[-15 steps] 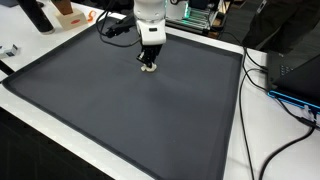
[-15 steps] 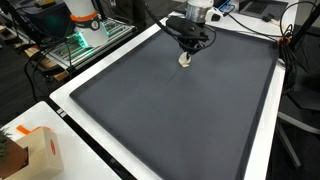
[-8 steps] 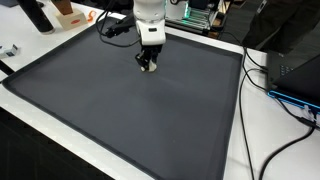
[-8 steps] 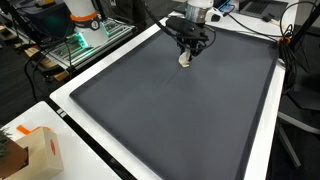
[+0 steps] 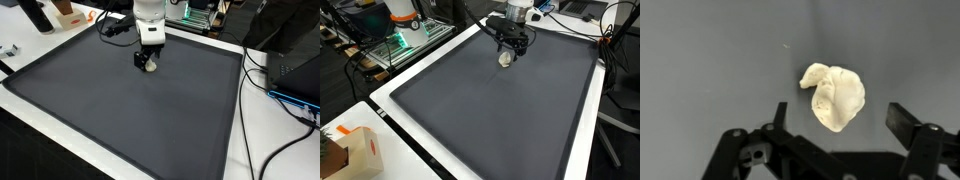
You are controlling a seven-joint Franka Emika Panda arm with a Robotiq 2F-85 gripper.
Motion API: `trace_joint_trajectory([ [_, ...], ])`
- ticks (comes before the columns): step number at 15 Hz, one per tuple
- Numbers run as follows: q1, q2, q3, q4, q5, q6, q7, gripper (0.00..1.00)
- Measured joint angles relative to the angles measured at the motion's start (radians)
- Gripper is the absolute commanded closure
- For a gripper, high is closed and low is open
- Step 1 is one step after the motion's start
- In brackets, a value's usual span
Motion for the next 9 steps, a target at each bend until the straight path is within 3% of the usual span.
trace_joint_trajectory([
  [5, 0.005, -0.023, 0.004, 0.006, 0.012, 0.001, 0.088, 0.0],
  [9, 0.002, -0.066, 0.018, 0.007, 0.098, 0.001, 0.143, 0.0],
])
